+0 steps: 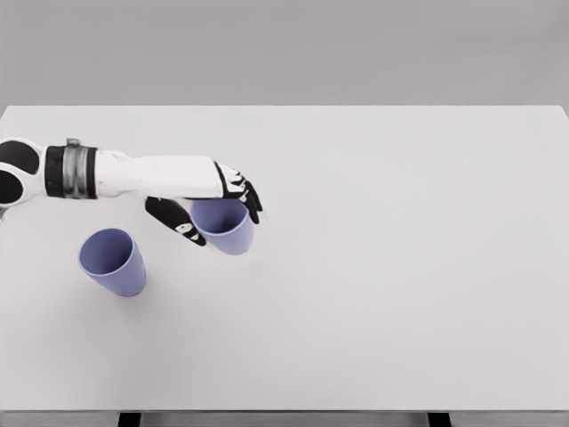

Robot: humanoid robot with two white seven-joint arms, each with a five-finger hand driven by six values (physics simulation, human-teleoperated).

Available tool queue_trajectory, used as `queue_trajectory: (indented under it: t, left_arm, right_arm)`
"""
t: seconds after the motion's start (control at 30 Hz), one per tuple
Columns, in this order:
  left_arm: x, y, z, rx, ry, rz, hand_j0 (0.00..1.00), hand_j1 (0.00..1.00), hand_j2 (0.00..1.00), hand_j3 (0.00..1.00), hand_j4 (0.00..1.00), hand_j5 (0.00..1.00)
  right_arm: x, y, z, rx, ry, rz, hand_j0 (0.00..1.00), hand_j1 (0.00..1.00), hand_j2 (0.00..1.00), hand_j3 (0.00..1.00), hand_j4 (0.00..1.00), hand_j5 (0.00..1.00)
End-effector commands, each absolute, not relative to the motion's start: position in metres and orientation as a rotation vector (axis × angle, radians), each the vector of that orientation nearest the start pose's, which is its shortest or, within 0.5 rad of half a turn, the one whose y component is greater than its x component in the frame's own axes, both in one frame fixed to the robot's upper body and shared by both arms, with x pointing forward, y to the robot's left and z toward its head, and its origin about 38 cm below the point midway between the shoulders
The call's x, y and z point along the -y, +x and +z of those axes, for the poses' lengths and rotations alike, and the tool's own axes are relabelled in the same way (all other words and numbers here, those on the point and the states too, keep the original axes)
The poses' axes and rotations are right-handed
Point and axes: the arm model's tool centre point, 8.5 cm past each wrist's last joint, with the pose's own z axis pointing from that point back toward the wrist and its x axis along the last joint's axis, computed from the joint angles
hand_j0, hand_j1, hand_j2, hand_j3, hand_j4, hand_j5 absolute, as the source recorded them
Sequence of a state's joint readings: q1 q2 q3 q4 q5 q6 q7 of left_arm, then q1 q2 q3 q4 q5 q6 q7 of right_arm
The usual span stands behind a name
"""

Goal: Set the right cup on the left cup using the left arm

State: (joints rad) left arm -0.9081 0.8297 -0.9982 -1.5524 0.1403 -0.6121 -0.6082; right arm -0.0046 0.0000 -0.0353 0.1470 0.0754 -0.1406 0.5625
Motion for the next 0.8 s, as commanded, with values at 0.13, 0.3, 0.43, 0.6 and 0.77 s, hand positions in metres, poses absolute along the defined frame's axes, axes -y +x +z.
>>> queue_trajectory:
  t: [0.13,0.3,0.43,0.6,0.77]
  left_arm:
    - [-0.262,0.392,0.296,-2.34,0.284,2.824,0.48,0.48,0.48,0.48,0.48,0.48]
    - [-0.289,0.38,0.325,-2.361,0.199,2.836,0.49,0.49,0.49,0.49,0.49,0.49]
    - [-0.311,0.374,0.337,-2.383,0.129,2.868,0.49,0.49,0.49,0.49,0.49,0.49]
    - [-0.335,0.364,0.35,-2.386,0.03,2.918,0.49,0.49,0.49,0.49,0.49,0.49]
    - [-0.36,0.355,0.356,-2.376,-0.08,2.991,0.5,0.5,0.5,0.5,0.5,0.5]
  right_arm:
    - [0.223,-0.035,-0.247,-0.014,0.487,0.038,1.0,1.0,1.0,1.0,1.0,1.0]
    - [0.223,-0.035,-0.247,-0.014,0.487,0.038,1.0,1.0,1.0,1.0,1.0,1.0]
    - [0.223,-0.035,-0.247,-0.014,0.487,0.038,1.0,1.0,1.0,1.0,1.0,1.0]
    - [0.223,-0.035,-0.247,-0.014,0.487,0.038,1.0,1.0,1.0,1.0,1.0,1.0]
    - [0.223,-0.035,-0.247,-0.014,0.487,0.038,1.0,1.0,1.0,1.0,1.0,1.0]
